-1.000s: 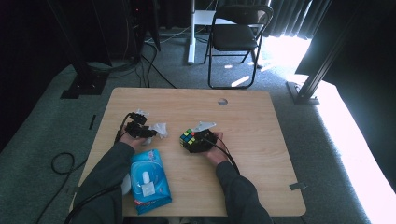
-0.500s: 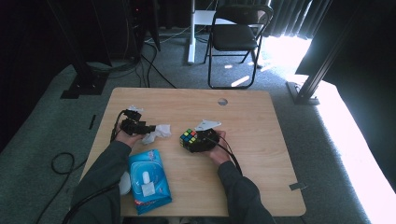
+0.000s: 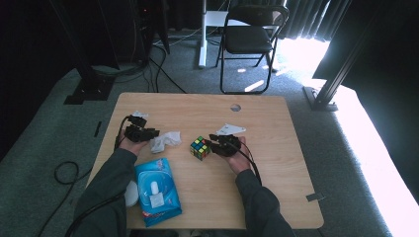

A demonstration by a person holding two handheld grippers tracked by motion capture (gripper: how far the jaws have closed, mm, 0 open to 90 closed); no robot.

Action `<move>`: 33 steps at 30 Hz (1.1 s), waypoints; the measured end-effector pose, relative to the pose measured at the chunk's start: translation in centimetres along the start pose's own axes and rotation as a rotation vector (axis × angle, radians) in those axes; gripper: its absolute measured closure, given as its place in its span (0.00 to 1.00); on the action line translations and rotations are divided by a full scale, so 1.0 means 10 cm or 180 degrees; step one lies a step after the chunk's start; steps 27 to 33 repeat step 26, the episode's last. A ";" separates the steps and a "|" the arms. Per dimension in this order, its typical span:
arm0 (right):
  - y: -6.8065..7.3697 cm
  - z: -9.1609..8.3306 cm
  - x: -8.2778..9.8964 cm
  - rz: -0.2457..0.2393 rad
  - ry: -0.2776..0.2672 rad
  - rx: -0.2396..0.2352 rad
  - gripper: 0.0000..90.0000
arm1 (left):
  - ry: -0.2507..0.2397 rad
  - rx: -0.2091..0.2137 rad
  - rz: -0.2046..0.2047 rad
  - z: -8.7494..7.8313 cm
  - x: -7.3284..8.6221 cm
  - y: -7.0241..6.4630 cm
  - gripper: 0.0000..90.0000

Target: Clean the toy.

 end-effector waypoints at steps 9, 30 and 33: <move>-0.16 -0.03 0.17 0.0119 0.0137 0.0273 1.00 | -0.0164 -0.0089 -0.0032 -0.09 -0.05 0.08 0.91; -0.26 -0.03 0.36 0.0167 0.0289 0.0378 1.00 | -0.0201 -0.0166 -0.0024 -0.14 -0.05 0.14 1.00; -0.26 -0.03 0.36 0.0167 0.0289 0.0378 1.00 | -0.0201 -0.0166 -0.0024 -0.14 -0.05 0.14 1.00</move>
Point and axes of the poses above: each handheld gripper's, and its own axes: z roughly forward along the jaws, x roughly out of its underside, y roughly to its left, the point moved 8 cm from there along z, roughly forward along the jaws, and after that the axes turned 13 degrees about -z, right-handed, at the moved point
